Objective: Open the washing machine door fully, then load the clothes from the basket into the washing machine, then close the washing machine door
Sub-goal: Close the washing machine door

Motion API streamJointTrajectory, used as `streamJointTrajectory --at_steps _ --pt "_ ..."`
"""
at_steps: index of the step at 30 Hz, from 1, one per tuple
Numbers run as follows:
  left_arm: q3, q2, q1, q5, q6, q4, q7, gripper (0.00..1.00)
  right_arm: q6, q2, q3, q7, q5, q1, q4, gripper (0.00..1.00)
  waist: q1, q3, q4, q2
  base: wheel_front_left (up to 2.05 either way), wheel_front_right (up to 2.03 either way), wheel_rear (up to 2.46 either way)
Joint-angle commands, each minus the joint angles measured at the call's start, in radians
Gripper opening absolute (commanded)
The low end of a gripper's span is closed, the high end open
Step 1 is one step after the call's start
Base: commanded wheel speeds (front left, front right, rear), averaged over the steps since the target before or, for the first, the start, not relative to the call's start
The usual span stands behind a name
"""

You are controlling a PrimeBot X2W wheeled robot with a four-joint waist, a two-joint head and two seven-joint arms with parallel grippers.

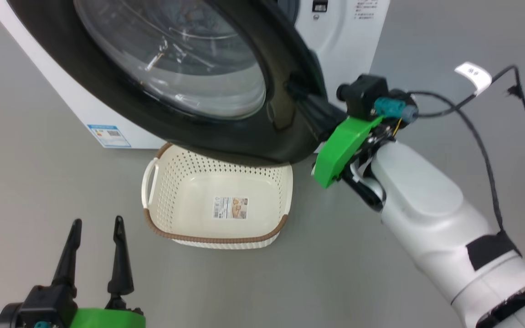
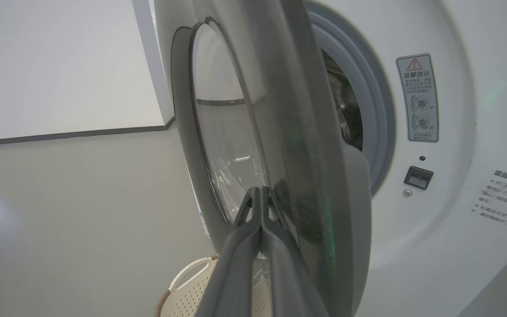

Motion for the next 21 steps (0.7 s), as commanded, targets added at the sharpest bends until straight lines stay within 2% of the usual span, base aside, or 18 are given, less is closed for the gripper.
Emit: streamJointTrajectory --at_steps 1,9,13,21 --pt "0.031 0.012 -0.041 0.015 -0.007 -0.020 -0.011 1.00 0.001 0.011 -0.005 -0.011 0.016 -0.032 -0.006 0.00 0.0000 0.023 0.010 0.0000 0.00 0.00 0.00" --pt "0.031 -0.017 -0.078 0.029 -0.016 -0.016 -0.012 1.00 0.001 0.005 -0.026 -0.020 0.035 -0.187 0.105 0.00 0.0000 0.080 0.009 0.0000 0.00 0.00 0.00" --pt "0.031 -0.040 -0.106 0.043 -0.035 -0.014 -0.012 1.00 0.001 -0.024 -0.073 -0.022 0.033 -0.276 0.145 0.00 0.0000 0.114 0.027 0.0000 0.00 0.00 0.00" --pt "0.047 -0.077 -0.130 0.062 -0.061 -0.008 -0.012 1.00 0.001 -0.072 -0.133 -0.022 0.014 -0.352 0.189 0.00 0.0000 0.160 0.059 0.0000 0.00 0.00 0.00"
